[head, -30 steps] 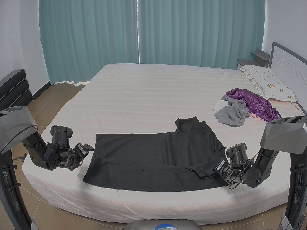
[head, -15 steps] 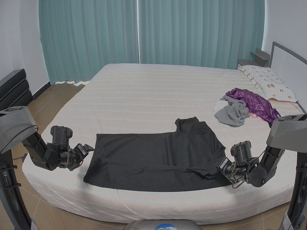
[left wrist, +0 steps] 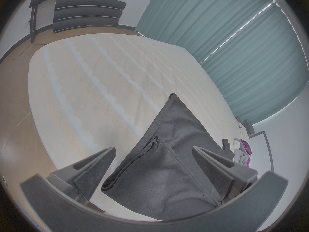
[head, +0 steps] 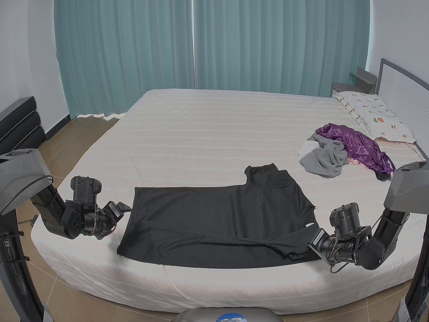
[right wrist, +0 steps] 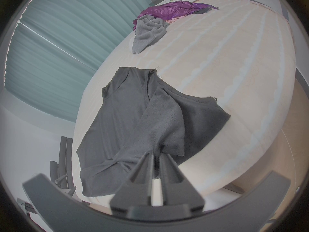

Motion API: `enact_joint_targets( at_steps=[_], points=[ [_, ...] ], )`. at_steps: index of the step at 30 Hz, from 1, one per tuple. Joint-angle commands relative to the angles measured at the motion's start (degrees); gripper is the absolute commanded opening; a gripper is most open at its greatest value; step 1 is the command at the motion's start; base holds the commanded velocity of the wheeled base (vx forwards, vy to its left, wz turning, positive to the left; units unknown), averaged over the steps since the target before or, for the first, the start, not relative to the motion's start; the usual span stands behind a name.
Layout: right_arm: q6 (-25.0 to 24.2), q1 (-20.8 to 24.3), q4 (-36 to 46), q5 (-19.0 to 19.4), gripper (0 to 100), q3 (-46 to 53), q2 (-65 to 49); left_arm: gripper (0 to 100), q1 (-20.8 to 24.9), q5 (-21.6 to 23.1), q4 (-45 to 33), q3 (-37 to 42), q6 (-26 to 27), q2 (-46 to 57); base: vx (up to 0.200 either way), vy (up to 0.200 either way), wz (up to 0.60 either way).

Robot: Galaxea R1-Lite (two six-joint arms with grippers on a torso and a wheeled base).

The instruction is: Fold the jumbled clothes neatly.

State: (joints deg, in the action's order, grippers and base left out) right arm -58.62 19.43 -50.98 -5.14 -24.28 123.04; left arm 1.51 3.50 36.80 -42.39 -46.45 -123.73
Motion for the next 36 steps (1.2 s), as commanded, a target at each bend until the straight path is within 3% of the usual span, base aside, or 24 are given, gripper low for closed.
enact_joint_targets(
  at_steps=[1,4,12,22,28,36],
  points=[
    [0.09,0.78,-0.08,0.22,100,1.96,-0.26,100,-0.02,0.02,0.02,0.20,0.04,-0.02,0.000,0.000,0.00],
    [0.18,1.49,-0.17,0.66,100,3.37,-0.61,100,-0.02,0.02,0.46,0.37,0.13,-0.02,0.000,0.000,0.00],
    [2.64,-1.94,-0.43,0.93,100,0.11,-1.84,100,-0.02,0.02,0.81,0.64,0.13,0.16,0.000,0.000,0.00],
    [3.08,-5.81,-0.52,6.90,100,-6.74,-0.87,100,-0.19,-0.07,8.20,2.31,-0.31,-0.10,0.000,0.000,0.00],
    [1.41,-6.60,-1.14,9.36,100,-6.83,0.01,100,-0.28,0.10,8.81,2.92,-0.14,-0.72,0.200,0.000,0.00],
    [0.53,-8.97,-1.49,13.23,100,-4.37,-0.52,100,-0.19,0.81,8.02,-1.21,0.22,-1.86,0.000,0.000,0.00]
  ],
)
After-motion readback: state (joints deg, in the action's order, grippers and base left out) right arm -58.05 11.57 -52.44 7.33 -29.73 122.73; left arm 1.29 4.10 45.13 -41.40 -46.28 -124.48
